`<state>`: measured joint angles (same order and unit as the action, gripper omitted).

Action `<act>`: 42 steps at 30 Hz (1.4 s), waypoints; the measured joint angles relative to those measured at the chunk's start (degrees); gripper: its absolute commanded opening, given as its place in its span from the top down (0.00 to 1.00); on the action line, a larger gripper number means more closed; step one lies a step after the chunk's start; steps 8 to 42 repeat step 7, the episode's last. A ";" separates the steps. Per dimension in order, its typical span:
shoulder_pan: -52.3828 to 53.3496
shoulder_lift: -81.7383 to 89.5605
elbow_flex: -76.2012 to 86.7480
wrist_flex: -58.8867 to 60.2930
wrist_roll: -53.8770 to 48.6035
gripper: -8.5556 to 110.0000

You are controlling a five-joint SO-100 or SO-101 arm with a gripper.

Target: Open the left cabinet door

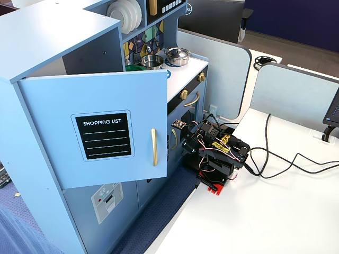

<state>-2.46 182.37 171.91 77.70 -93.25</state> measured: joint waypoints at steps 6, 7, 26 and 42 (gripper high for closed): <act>0.00 0.00 0.00 0.00 0.00 0.92; 0.00 0.00 0.00 0.00 0.53 0.92; 0.00 0.00 0.00 0.00 0.53 0.92; 0.00 0.00 0.00 0.00 0.53 0.92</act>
